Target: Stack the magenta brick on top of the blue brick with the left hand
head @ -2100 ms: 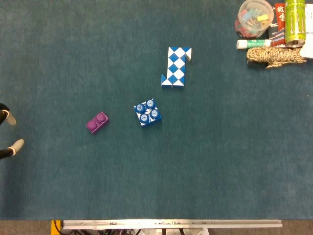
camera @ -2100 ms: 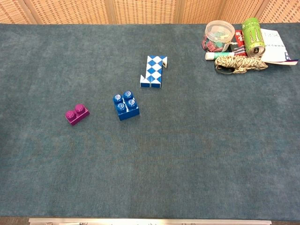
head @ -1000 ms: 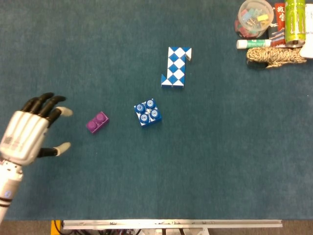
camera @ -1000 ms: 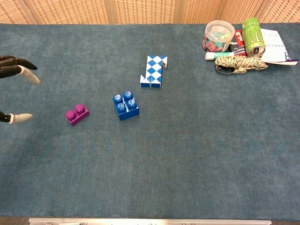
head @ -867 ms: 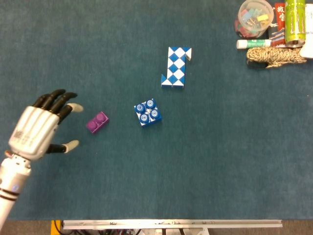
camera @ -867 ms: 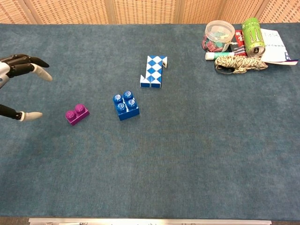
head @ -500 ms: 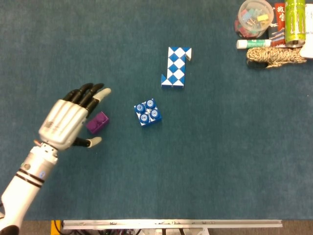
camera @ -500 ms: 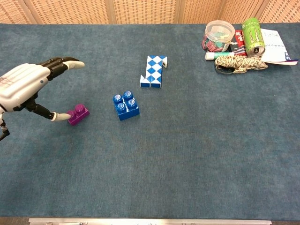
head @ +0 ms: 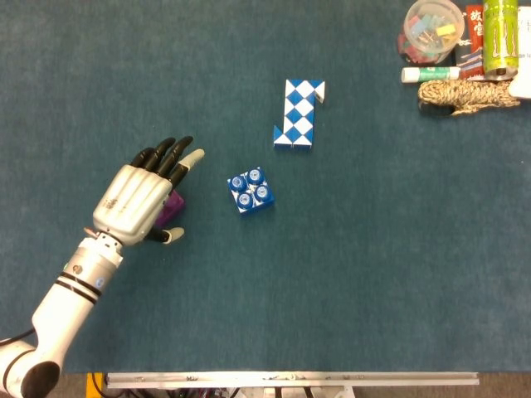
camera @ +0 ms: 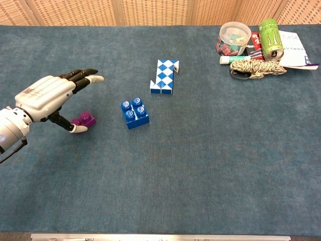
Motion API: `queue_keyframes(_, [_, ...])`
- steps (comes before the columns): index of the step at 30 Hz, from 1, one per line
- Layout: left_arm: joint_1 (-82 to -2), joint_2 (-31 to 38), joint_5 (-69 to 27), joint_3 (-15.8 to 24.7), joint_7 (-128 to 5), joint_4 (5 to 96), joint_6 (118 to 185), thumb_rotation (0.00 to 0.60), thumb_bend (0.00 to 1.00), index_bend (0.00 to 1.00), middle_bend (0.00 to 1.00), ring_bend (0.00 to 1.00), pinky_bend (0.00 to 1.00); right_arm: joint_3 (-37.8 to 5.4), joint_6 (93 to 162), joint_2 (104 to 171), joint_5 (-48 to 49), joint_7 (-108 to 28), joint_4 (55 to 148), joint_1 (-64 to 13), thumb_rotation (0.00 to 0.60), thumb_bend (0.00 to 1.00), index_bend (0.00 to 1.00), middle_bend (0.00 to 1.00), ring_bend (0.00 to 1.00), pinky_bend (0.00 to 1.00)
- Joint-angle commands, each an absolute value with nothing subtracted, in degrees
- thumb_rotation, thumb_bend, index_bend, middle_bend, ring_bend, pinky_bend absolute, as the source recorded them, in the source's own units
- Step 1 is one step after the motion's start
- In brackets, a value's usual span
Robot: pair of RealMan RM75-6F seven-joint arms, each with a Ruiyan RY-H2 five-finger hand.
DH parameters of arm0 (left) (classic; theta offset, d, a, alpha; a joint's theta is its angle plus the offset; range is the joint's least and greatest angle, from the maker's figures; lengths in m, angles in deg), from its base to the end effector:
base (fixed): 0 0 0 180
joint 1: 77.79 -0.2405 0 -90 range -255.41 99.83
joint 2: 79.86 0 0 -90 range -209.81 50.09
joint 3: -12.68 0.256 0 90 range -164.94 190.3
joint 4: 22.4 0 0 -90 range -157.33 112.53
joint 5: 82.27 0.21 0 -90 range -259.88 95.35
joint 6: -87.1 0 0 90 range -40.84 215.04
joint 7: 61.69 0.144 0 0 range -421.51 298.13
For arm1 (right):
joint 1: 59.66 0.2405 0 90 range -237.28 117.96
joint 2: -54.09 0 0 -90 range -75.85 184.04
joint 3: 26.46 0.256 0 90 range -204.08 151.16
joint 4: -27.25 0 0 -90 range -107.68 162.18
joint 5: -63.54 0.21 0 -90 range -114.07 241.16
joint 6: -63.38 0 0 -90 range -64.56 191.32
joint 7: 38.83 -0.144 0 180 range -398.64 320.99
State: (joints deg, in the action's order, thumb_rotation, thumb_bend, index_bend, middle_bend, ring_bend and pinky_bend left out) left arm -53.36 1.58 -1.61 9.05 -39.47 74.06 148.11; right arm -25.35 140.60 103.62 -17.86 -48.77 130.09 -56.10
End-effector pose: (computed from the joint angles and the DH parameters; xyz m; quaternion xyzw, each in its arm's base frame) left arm -0.1986 0.2460 0.0081 -0.7606 -0.3653 -0.3483 0.4082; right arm -0.3142 -0.1633 0.2042 0.5641 -0.4887 0.3496 0.5663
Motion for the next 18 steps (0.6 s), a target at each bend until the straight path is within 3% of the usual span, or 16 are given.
queue_keyframes(1, [-52.76, 2.35, -2.84, 8.99, -38.78, 73.13, 147.42, 0.6, 0.02, 0.0, 0.0, 0.0, 0.15, -25.33, 140.73, 103.57, -17.94, -48.85, 130.12, -56.18, 0.6, 0.78, 0.52, 0.39, 0.25, 0.0])
queue_keyframes(18, [-50.53, 5.76, -7.47, 9.46, -37.88, 68.65, 145.39, 0.6, 0.02, 0.0, 0.0, 0.0, 0.15, -25.21, 140.8, 103.35, -17.91, -49.07, 130.17, -56.39, 0.6, 0.78, 0.52, 0.39, 0.25, 0.0])
